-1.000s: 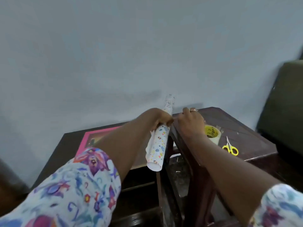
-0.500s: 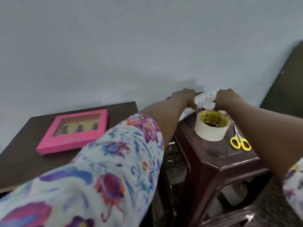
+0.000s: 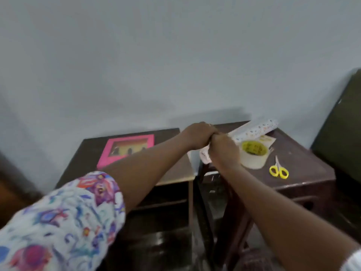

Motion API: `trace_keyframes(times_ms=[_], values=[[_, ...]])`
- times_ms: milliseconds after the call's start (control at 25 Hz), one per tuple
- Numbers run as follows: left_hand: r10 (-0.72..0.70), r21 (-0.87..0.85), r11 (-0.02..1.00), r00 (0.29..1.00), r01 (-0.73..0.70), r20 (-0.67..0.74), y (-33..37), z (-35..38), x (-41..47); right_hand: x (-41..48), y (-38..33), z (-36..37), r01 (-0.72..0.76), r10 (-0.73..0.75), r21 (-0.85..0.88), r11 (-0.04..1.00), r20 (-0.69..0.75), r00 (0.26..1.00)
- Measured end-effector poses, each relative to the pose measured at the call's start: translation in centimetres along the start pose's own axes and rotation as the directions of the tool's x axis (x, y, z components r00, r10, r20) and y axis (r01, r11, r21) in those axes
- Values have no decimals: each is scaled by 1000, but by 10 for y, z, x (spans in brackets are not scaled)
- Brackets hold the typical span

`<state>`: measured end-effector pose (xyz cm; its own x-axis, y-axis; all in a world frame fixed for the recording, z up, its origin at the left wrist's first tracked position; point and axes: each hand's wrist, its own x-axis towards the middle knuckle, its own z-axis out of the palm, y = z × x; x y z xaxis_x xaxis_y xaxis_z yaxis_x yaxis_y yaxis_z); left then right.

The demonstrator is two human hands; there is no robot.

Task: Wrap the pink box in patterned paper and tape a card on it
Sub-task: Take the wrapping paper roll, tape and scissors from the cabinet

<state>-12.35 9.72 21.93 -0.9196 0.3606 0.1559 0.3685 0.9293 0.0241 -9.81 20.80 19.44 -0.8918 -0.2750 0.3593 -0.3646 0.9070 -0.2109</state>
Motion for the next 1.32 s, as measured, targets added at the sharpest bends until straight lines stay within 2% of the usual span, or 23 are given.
trace_keyframes(times_ms=[80,120,160,240,320,360,400,440,520,600,680,760,840,960,1040,1120,1160,1240,1320], values=[[54,83,994,992,-64,119,-8,-11,-82,-71,-61,9,11,-37,148,989,176,984],[33,107,993,973,-59,228,-17,-9,-128,-112,-94,11,-11,-65,223,975,329,942],[1,134,990,941,-49,338,-26,-6,-173,-151,-125,13,-55,-100,292,955,489,866],[-99,197,980,832,-13,546,-49,1,-256,-218,-178,15,-177,-188,374,910,755,628],[-199,265,964,713,19,673,-66,3,-327,-270,-219,19,-224,-270,379,898,876,401],[-238,294,955,660,26,713,-70,5,-353,-289,-233,24,-223,-274,355,908,905,327],[-256,309,951,616,20,745,-71,6,-375,-306,-244,30,-211,-255,325,922,919,301],[-255,309,951,587,10,768,-68,6,-393,-321,-252,36,-192,-227,300,934,917,328],[-268,302,952,584,41,766,-59,14,-414,-339,-258,46,-126,-182,270,955,862,473],[-291,315,945,667,89,686,-52,25,-420,-341,-254,52,-50,-205,285,957,788,581],[-331,346,927,757,148,563,-48,33,-415,-332,-242,52,47,-255,292,955,734,630],[-354,378,908,814,181,461,-43,42,-405,-317,-225,56,108,-258,252,962,698,668],[-394,375,893,835,249,385,-38,56,-389,-298,-198,61,139,-232,191,972,664,711],[-486,314,861,829,399,278,-25,83,-353,-262,-146,78,230,-197,20,973,591,782],[-525,278,840,827,465,202,-20,104,-331,-237,-111,95,331,-234,-74,941,562,793],[-532,268,836,826,479,185,-26,124,-317,-208,-81,115,484,-421,-75,872,391,819],[-496,261,854,856,450,145,-35,134,-314,-193,-69,126,538,-492,-98,837,294,820],[-284,286,919,959,271,2,-64,159,-308,-162,-45,158,647,-583,-219,731,292,758],[-84,367,923,992,113,-96,-96,185,-296,-121,-22,186,745,-707,-338,575,253,661]])
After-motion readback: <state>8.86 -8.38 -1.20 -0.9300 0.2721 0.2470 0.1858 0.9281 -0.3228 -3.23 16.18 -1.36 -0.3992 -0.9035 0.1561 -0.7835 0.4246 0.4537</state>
